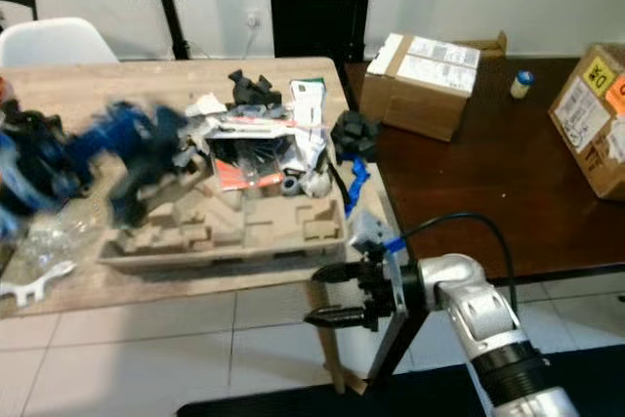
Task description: Picking trash to rubbish bin
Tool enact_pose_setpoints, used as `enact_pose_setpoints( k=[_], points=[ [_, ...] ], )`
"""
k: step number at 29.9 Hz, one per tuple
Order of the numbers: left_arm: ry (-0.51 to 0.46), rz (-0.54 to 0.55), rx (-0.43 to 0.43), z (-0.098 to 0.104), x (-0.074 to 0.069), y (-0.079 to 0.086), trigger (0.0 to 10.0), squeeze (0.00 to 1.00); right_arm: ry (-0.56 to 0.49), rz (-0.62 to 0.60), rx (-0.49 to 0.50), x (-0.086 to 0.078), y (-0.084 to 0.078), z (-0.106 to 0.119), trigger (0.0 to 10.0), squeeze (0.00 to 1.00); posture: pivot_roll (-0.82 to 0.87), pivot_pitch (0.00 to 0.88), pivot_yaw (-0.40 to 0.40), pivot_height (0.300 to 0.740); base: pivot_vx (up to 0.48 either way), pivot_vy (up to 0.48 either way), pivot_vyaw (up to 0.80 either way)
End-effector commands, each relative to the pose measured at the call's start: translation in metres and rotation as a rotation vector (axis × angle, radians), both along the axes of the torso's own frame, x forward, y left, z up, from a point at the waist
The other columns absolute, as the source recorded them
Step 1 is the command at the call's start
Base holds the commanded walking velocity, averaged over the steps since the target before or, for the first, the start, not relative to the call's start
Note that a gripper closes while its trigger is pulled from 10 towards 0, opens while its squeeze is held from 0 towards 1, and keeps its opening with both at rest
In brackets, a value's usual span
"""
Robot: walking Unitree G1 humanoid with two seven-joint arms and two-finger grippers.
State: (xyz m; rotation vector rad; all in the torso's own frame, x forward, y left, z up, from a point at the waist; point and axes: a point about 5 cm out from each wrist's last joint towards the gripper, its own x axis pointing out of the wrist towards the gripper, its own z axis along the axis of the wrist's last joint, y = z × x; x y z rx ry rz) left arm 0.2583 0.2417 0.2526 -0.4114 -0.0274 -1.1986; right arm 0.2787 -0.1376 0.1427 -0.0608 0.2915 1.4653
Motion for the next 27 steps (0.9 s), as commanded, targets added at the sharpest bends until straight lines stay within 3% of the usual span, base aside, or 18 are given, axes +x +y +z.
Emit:
enact_pose_setpoints(
  k=[1,2,5,9,10,11,13,14,16,19,21,24,27],
  points=[
    [0.037,-0.113,0.187,-0.011,-0.015,-0.01,0.0,0.0,0.014,0.007,0.04,-0.002,-0.002,0.004,10.0,0.0,-0.05,0.078,-0.027,0.74,0.0,0.0,0.0],
    [0.072,-0.162,0.242,-0.019,-0.023,-0.014,0.0,0.0,0.034,0.022,0.063,-0.005,0.0,0.003,10.0,0.0,-0.05,0.078,-0.027,0.74,0.0,0.0,0.0],
    [0.132,-0.24,0.265,-0.028,-0.036,-0.021,0.0,0.0,0.091,0.076,0.091,-0.011,0.005,-0.001,10.0,0.0,-0.05,0.076,-0.028,0.74,0.0,0.0,0.0],
    [0.189,-0.247,0.28,-0.042,-0.039,-0.023,0.0,0.0,0.131,0.136,0.042,-0.019,0.007,-0.012,10.0,0.0,-0.05,0.074,-0.032,0.74,0.0,0.0,0.0],
    [0.251,-0.251,0.361,-0.059,-0.044,-0.022,0.0,0.0,0.148,0.16,-0.025,-0.023,0.006,-0.023,10.0,0.0,-0.05,0.073,-0.03,0.74,0.0,0.0,0.0],
    [0.251,-0.251,0.361,-0.059,-0.044,-0.022,0.0,0.0,0.148,0.16,-0.025,-0.023,0.006,-0.023,10.0,0.0,-0.05,0.073,-0.03,0.74,0.0,0.0,0.0],
    [0.319,-0.256,0.551,-0.085,-0.052,-0.021,0.0,0.0,0.148,0.147,-0.123,-0.025,0.003,-0.037,10.0,0.0,-0.05,0.073,-0.027,0.74,0.0,0.0,0.0],
    [0.349,-0.252,0.604,-0.096,-0.056,-0.02,0.0,0.0,0.147,0.124,-0.168,-0.025,0.001,-0.044,10.0,0.0,-0.05,0.073,-0.026,0.74,0.0,0.0,0.0],
    [0.377,-0.222,0.633,-0.108,-0.057,-0.019,0.0,0.0,0.135,0.066,-0.207,-0.021,0.0,-0.052,10.0,0.0,-0.05,0.076,-0.026,0.74,0.0,0.0,0.0],
    [0.47,-0.057,0.696,-0.142,-0.053,-0.012,0.0,0.0,0.124,-0.186,-0.342,-0.004,-0.01,-0.076,10.0,0.0,-0.05,0.078,-0.025,0.74,0.0,0.0,0.0],
    [0.511,0.0,0.721,-0.153,-0.052,-0.01,0.0,0.0,0.139,-0.255,-0.383,-0.001,-0.015,-0.084,10.0,0.0,-0.05,0.081,-0.022,0.74,0.0,0.0,0.0],
    [0.589,0.085,0.754,-0.17,-0.054,-0.007,0.0,0.0,0.195,-0.341,-0.434,0.0,-0.023,-0.096,10.0,0.0,-0.05,0.084,-0.021,0.74,0.0,0.0,0.0],
    [0.72,0.241,0.821,-0.202,-0.058,-0.003,0.0,0.0,0.246,-0.456,-0.514,-0.004,-0.035,-0.116,10.0,0.0,-0.05,0.084,-0.018,0.74,0.0,0.0,0.0]
  ],
)
